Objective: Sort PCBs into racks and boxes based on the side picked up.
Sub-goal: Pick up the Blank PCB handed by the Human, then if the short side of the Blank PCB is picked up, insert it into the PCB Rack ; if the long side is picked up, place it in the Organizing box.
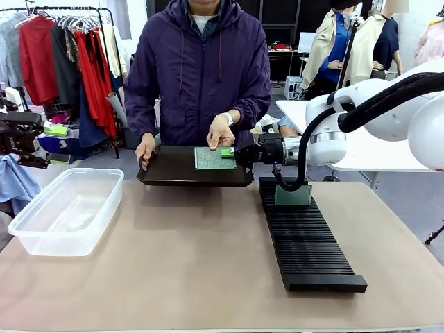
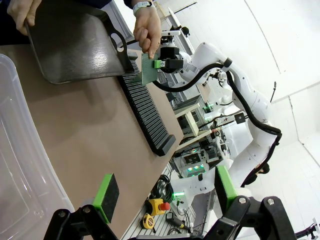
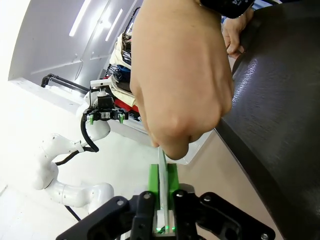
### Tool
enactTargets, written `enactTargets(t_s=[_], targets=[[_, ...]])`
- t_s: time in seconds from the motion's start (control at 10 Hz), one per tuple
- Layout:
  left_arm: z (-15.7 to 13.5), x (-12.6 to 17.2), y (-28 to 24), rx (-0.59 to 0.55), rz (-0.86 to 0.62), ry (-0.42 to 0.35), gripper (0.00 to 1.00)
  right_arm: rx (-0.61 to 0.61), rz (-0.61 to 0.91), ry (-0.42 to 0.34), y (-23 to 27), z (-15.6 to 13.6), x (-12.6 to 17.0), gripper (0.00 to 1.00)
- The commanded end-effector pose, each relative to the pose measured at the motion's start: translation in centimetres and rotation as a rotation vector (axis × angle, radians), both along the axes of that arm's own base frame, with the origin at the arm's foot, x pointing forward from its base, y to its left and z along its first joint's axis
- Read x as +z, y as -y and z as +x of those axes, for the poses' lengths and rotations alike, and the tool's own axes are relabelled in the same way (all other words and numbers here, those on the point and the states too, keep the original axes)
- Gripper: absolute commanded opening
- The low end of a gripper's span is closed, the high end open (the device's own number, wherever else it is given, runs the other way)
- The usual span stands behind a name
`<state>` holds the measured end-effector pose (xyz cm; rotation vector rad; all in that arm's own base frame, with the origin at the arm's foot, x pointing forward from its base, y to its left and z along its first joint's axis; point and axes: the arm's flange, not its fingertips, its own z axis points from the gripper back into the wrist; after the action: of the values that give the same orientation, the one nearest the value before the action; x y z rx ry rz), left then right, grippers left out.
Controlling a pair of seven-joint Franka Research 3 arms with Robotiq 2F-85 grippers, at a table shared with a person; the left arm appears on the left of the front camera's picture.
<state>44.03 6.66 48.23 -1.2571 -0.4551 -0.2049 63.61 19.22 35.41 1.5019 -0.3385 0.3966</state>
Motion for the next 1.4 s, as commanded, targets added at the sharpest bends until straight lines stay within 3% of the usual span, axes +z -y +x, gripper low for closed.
enactTargets(t_s=[0.0,1.3], targets=[[-0.05,0.14,-0.01,0.002,-0.003,-0.006,1.00,-0.030,0.023,0.025,-0.67,0.04,0.04,0.00],[-0.05,0.14,-0.01,0.002,-0.003,-0.006,1.00,0.000,0.001,-0.001,-0.02,0.00,-0.08,0.00]])
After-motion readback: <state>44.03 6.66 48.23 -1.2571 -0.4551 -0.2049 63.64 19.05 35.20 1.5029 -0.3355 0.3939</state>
